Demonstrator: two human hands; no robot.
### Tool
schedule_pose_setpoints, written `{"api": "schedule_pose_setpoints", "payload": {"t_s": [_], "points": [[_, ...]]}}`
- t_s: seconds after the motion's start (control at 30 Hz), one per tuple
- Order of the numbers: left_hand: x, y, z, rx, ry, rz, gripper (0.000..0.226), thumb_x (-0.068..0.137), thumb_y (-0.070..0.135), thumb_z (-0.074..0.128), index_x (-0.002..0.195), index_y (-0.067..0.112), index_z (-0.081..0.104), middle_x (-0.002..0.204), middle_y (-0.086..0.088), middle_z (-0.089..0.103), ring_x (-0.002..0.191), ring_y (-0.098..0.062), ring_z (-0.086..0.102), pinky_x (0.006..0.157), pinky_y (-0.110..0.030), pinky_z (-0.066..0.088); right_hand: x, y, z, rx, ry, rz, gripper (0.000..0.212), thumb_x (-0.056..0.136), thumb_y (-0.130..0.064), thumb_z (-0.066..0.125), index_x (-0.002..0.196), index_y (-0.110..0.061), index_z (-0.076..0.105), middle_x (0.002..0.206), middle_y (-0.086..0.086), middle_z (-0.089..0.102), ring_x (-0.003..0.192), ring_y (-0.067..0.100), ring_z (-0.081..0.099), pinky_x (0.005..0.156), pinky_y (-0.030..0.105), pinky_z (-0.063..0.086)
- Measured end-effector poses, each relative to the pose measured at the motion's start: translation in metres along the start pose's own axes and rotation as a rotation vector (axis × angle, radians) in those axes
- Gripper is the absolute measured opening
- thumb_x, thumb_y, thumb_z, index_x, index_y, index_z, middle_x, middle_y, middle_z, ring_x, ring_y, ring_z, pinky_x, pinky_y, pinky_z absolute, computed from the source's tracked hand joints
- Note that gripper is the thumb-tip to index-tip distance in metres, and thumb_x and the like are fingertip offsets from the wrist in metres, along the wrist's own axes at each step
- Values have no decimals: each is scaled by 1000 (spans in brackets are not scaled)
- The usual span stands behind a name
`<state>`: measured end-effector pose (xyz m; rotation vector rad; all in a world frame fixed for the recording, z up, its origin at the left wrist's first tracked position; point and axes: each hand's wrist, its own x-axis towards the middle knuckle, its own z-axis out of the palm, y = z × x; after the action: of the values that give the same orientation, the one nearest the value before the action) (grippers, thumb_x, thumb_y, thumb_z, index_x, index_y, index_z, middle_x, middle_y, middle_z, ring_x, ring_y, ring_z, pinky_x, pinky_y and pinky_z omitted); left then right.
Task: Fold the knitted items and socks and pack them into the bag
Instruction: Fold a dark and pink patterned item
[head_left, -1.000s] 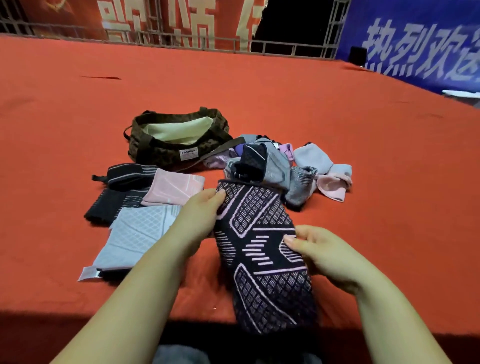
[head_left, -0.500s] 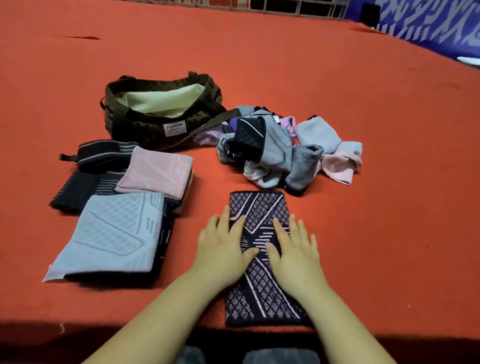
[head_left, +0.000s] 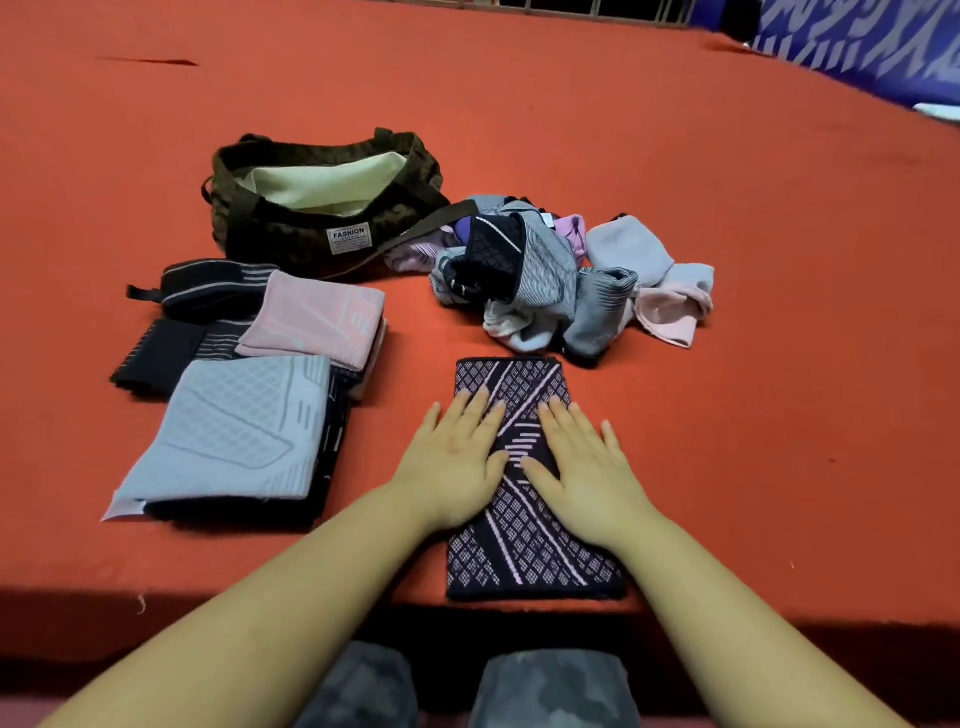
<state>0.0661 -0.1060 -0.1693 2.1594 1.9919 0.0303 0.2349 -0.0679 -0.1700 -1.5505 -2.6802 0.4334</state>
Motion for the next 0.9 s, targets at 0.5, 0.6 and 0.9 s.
{"api": "schedule_pose_setpoints", "payload": {"t_s": [0.5,0.6,0.9], "points": [[-90,-23,18,-557,175,267,54,78,49,41,128,34,55,139,21,41,135,4,27,111,-9,11,-104,11,18,180,89,-103,76,68,-77,33,138,-53,13,150,-24,3,143,0,-1,113,23,-10],[-87,-20,23,-438,244,303,45,80,45,48,121,31,63,132,13,54,127,-4,45,109,-23,28,-102,7,15,267,135,-77,73,67,-75,37,135,-53,25,149,-23,17,143,2,13,118,27,-1],[-92,-7,-19,-866,161,81,33,95,37,53,63,43,60,52,18,54,49,13,43,54,-15,36,-84,7,-7,436,247,-73,16,77,-46,61,90,-38,63,84,-28,60,92,0,56,82,24,43]]}}
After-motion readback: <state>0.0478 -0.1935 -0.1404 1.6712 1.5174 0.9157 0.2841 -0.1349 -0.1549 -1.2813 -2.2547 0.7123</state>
